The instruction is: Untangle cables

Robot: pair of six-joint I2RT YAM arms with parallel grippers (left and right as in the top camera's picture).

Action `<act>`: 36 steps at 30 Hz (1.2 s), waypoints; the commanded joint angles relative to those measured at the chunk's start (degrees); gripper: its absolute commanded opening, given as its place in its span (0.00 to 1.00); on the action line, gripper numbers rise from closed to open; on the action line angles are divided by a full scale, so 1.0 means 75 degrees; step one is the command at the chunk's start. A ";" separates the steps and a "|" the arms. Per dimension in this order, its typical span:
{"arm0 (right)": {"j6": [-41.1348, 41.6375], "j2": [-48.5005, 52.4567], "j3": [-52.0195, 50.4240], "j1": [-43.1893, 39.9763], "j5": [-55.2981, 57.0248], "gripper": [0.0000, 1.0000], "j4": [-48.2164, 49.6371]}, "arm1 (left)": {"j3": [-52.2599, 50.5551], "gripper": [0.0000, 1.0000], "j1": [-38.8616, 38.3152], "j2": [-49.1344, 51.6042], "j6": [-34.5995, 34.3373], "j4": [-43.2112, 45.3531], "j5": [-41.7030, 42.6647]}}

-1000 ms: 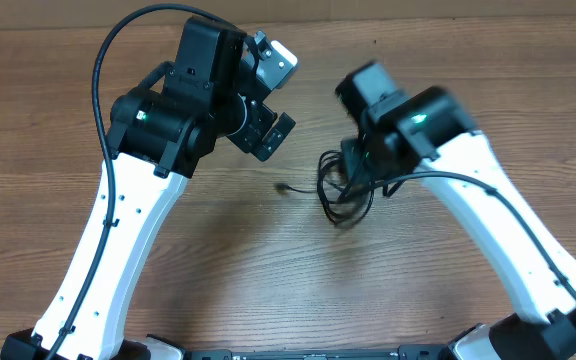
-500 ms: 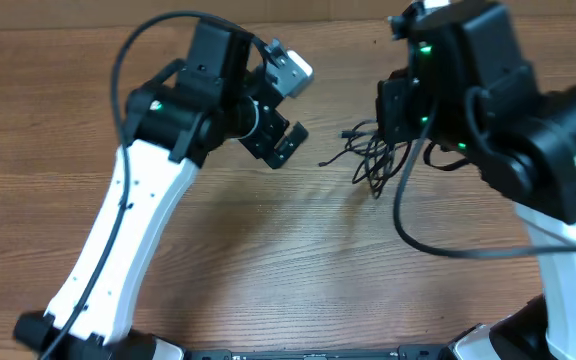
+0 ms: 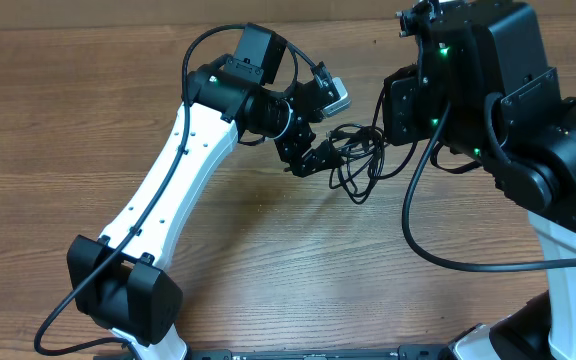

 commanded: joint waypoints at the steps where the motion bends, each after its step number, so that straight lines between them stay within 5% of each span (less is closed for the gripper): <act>1: -0.0119 -0.0128 0.0184 -0.0029 -0.0023 0.04 0.0073 | -0.0015 1.00 -0.0070 0.0017 0.0283 -0.0017 0.0411; 2: -0.0119 -0.0128 0.0184 -0.0029 -0.0023 0.04 0.0070 | -0.0015 0.83 -0.0073 0.0023 0.0283 -0.0058 0.0385; 3: -0.0119 -0.0128 0.0184 -0.0029 -0.0023 0.04 0.0073 | -0.0015 0.43 -0.0082 0.0023 0.0286 -0.0096 0.0347; 4: -0.0119 -0.0128 0.0184 -0.0029 -0.0020 0.04 0.0073 | -0.0015 0.18 -0.0087 0.0023 0.0280 -0.0131 0.0291; 5: -0.0119 -0.0128 0.0184 -0.0029 -0.0020 0.04 0.0085 | -0.0015 0.04 -0.0096 0.0023 0.0280 -0.0152 0.0230; 21: -0.0055 -0.0128 0.0181 -0.0577 -0.0032 0.04 0.0064 | -0.0015 0.04 -0.0096 0.0020 0.0245 -0.0044 0.0423; 24: -0.0058 -0.0128 0.0181 -0.0673 -0.0230 0.04 0.0067 | -0.0015 0.82 -0.0096 0.0020 0.0248 -0.0041 0.0423; 25: -0.0064 -0.0128 0.0181 -0.0673 -0.0291 0.04 0.0067 | -0.0015 1.00 -0.0102 0.0020 0.0251 -0.0041 0.0423; 36: -0.0087 -0.0131 0.0184 -0.0670 -0.0956 0.04 0.0108 | -0.0017 1.00 -0.0358 0.0029 0.0405 -0.0041 0.0624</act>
